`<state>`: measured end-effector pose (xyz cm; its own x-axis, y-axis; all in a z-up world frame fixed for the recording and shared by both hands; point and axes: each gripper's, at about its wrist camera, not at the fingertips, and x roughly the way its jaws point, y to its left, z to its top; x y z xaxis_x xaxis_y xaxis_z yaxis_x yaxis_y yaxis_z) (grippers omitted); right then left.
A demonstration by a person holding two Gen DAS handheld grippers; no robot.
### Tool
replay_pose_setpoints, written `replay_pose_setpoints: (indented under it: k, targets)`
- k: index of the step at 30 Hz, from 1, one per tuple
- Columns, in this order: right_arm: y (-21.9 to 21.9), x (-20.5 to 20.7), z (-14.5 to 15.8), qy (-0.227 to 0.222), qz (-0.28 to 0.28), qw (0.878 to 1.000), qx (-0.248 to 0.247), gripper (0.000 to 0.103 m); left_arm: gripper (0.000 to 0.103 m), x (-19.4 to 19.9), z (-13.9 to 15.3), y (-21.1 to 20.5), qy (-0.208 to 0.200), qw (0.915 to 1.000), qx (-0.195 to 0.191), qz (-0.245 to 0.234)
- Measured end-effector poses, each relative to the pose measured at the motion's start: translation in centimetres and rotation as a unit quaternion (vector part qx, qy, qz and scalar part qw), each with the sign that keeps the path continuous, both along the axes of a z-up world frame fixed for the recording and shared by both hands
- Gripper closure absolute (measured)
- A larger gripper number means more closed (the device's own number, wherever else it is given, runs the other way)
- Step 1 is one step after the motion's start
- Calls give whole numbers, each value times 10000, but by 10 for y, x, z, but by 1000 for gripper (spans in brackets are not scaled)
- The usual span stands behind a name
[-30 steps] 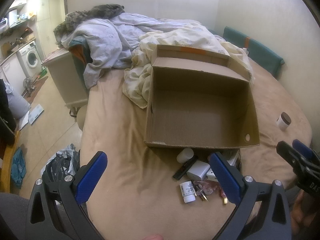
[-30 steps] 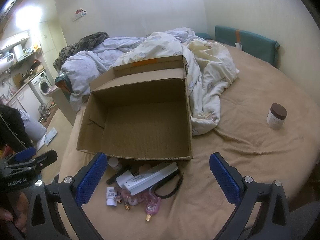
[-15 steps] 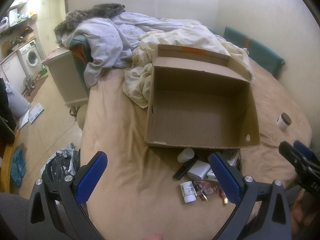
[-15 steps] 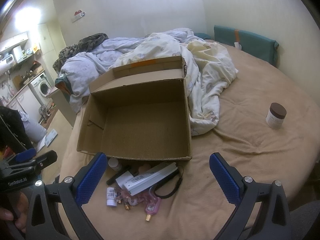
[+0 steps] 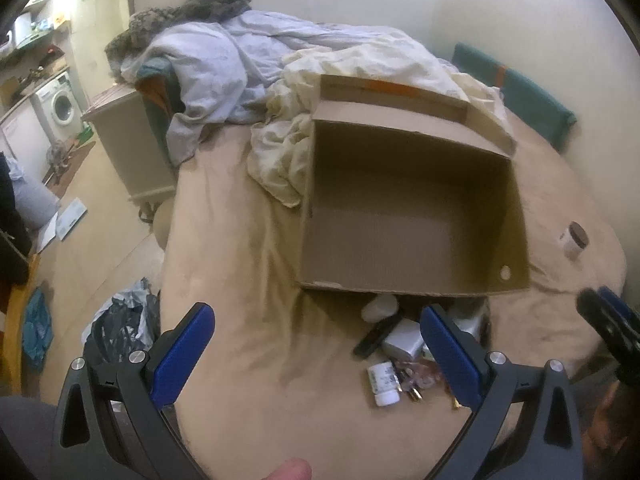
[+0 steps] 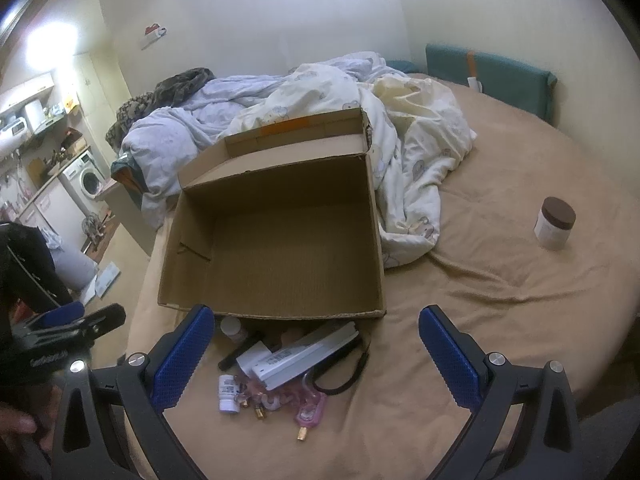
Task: Organize rigid objects
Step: 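Lower the left gripper onto the white deodorant stick and close, then lift the deodorant stick with the left gripper while the right gripper grasps the pink rod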
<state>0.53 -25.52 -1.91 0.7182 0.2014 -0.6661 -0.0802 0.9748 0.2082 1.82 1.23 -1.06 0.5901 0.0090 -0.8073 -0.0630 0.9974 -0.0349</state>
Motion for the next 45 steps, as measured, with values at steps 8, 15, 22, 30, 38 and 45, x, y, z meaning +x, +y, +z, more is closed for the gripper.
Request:
replay_pose_setpoints:
  k: [8, 15, 22, 30, 38, 45]
  targets:
    - [-1, -1, 2, 61, 1, 9999, 80, 0, 1, 28, -28, -1, 804, 9967, 6, -121]
    - [-10, 6, -11, 548, -159, 9984, 48, 0, 9, 63, -73, -18, 1783, 9824, -248, -508]
    - [-19, 14, -25, 938, -269, 9950, 189, 0, 44, 64, -124, -31, 2744, 9582, -620, -525]
    - [-18, 19, -28, 1041, -227, 9941, 215, 0, 44, 60, -152, -44, 3042, 9492, -581, -554]
    - [-19, 22, -31, 1133, -236, 9931, 184, 0, 75, 60, -179, -64, 3173, 9430, -620, -794]
    - [-21, 26, -44, 1367, -234, 9901, 211, 0, 79, 56, -176, -65, 2957, 9507, -455, -822]
